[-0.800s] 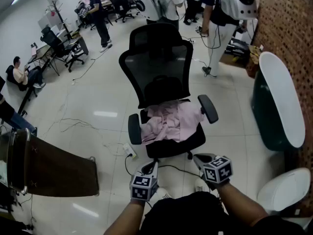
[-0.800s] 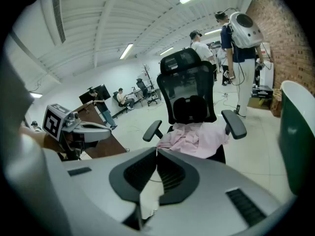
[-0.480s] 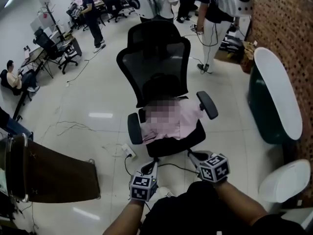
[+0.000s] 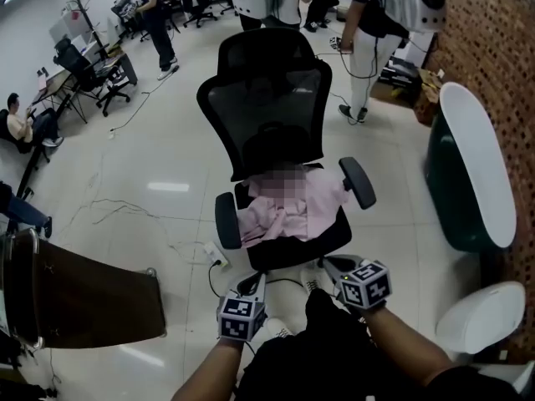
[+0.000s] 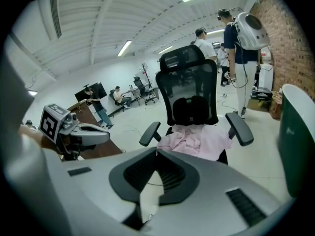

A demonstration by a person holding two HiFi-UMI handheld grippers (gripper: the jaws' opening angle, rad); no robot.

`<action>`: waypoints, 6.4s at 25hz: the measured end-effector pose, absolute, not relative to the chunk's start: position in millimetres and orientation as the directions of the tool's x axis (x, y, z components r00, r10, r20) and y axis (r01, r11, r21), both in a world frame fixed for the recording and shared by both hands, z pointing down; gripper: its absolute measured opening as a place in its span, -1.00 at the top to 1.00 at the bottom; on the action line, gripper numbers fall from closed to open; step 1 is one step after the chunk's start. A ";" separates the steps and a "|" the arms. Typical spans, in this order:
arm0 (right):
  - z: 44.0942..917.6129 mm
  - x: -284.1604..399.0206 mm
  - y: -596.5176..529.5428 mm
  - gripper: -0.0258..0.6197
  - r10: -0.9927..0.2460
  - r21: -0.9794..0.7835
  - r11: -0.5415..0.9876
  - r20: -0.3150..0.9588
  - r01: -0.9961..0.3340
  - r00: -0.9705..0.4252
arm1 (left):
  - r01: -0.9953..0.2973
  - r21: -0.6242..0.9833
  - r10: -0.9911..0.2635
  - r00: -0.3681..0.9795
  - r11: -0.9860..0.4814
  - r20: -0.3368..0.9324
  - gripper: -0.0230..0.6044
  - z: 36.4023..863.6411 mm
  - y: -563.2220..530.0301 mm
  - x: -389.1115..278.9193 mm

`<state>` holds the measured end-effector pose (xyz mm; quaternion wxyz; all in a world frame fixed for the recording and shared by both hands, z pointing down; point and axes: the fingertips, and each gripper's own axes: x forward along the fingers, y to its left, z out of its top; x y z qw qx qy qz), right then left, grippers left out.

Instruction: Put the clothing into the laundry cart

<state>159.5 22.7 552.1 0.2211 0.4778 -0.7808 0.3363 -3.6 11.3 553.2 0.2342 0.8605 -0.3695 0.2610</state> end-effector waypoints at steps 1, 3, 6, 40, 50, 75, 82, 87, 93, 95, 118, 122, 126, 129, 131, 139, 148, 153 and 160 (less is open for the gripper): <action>555.2 160.9 15.3 0.85 -0.592 -0.317 0.322 0.668 -0.892 -0.451 | -0.764 0.210 -0.516 0.584 -0.610 0.626 0.93 555.8 5.9 -2.9; 560.7 165.7 -1.7 0.85 -0.581 -0.319 0.332 0.672 -0.888 -0.459 | -0.778 0.208 -0.522 0.567 -0.593 0.637 0.93 561.9 -6.8 -0.6; 568.7 179.5 -31.1 0.85 -0.564 -0.326 0.349 0.676 -0.879 -0.475 | -0.803 0.204 -0.531 0.537 -0.560 0.656 0.93 571.5 -29.6 7.1; 778.3 270.9 -269.3 0.65 -0.425 -0.352 0.368 0.760 -0.861 -0.492 | -0.907 0.238 -0.490 0.392 -0.349 0.779 0.93 750.1 -238.8 108.2; 873.3 291.0 -304.2 -0.63 -0.366 -0.188 0.339 0.876 -0.922 -0.313 | -0.918 0.255 -0.448 0.374 -0.304 0.812 0.93 799.2 -250.8 104.4; 954.0 330.5 -343.9 0.15 -0.372 -0.069 0.250 0.914 -0.966 -0.162 | -0.918 0.242 -0.371 0.353 -0.313 0.859 0.93 865.1 -262.5 100.9; 916.2 333.8 -357.4 0.45 -0.492 -0.153 0.183 0.841 -0.971 -0.225 | -0.918 0.235 -0.387 0.353 -0.319 0.852 0.93 850.9 -258.5 99.7; 844.8 322.8 -367.3 0.46 -0.667 -0.178 0.208 0.693 -0.962 -0.273 | -0.922 0.219 -0.418 0.345 -0.321 0.840 0.93 832.1 -256.7 89.4; 746.6 302.8 -380.4 0.50 -0.753 -0.261 0.311 0.520 -0.914 -0.404 | -0.928 0.190 -0.493 0.334 -0.319 0.803 0.93 788.7 -256.9 78.6; 708.2 297.1 -385.0 0.51 -0.773 -0.269 0.348 0.459 -0.898 -0.438 | -0.931 0.179 -0.526 0.331 -0.319 0.783 0.93 766.5 -257.3 75.6; 331.8 171.2 -286.5 0.52 -0.776 -0.226 0.602 0.057 -0.766 -0.628 | -0.985 0.034 -0.867 0.163 -0.167 0.470 0.93 479.5 -152.6 -86.4; 276.2 130.0 -269.9 0.52 -0.741 -0.189 0.656 0.022 -0.731 -0.671 | -0.994 0.002 -0.925 0.105 -0.112 0.366 0.93 411.4 -137.5 -133.6; 214.7 85.2 -243.1 0.52 -0.680 -0.166 0.727 -0.040 -0.666 -0.732 | -0.997 -0.061 -0.959 0.035 -0.054 0.281 0.93 355.3 -107.6 -186.1; 169.7 61.2 -225.0 0.52 -0.644 -0.160 0.763 -0.098 -0.627 -0.759 | -0.994 -0.109 -0.972 -0.018 -0.008 0.233 0.93 321.5 -81.7 -221.5; 137.8 39.1 -209.4 0.52 -0.607 -0.151 0.794 -0.141 -0.589 -0.782 | -0.991 -0.129 -0.978 -0.055 0.029 0.201 0.93 300.0 -62.8 -245.5; 54.1 -84.1 -124.1 0.52 -0.402 -0.110 0.916 -0.250 -0.386 -0.881 | -0.968 -0.120 -0.966 -0.234 0.221 0.112 0.93 242.0 45.4 -348.6; 36.1 -239.3 -31.9 0.52 -0.153 -0.127 0.984 -0.279 -0.122 -0.948 | -0.883 -0.105 -0.882 -0.466 0.458 0.069 0.93 208.2 178.4 -465.2; 11.2 -309.4 15.8 0.52 -0.066 -0.101 0.994 -0.292 -0.038 -0.954 | -0.846 -0.111 -0.845 -0.530 0.521 0.077 0.93 205.0 225.4 -497.0; 0.5 -400.4 51.3 0.52 0.031 -0.093 0.994 -0.276 0.059 -0.961 | -0.797 -0.108 -0.794 -0.603 0.594 0.079 0.93 204.4 268.3 -538.8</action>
